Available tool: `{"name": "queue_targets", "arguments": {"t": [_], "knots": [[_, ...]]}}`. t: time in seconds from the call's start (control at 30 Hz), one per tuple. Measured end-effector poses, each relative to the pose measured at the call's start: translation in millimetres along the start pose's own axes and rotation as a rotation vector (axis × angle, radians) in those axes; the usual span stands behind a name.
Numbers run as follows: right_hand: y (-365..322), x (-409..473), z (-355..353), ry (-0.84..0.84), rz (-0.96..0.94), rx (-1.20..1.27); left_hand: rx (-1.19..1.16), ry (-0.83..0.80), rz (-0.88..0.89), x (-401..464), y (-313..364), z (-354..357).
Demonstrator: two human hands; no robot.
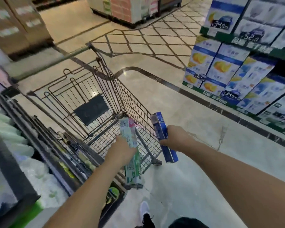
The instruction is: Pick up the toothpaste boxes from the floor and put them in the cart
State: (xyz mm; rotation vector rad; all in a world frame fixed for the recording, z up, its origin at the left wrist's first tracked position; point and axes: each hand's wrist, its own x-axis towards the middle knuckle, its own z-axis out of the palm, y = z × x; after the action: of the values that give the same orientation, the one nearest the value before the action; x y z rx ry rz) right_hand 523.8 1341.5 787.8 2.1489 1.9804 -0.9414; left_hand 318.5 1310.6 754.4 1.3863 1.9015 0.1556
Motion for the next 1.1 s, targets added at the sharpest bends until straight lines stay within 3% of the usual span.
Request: {"name": "queue_targets", "arguments": {"t": [0.17,0.33,0.6,0.9,1.1], "knots": [[-40.4,58.5,19.9,-0.144,-0.091,-0.022,-0.161,0.076,-0.185,29.2,-26.6,-4.4],[-69.1,122.6,54.1,-0.303,-0.191,-0.096,-0.177,0.118,-0.321,66.2,-44.4,7.9],[-65.8,220.4,147.2,-0.509,-0.221,-0.193,-0.209,0.083,-0.584,154.2,-88.4,72.2],[-32.1,272.2,272.6,-0.63,-0.219,-0.291,-0.171,0.026,-0.774,216.5,-144.8,162.7],[-24.0,279.8,318.0,-0.635,-0.211,-0.296,-0.159,0.008,-0.827,230.7,-169.4,199.6]]}}
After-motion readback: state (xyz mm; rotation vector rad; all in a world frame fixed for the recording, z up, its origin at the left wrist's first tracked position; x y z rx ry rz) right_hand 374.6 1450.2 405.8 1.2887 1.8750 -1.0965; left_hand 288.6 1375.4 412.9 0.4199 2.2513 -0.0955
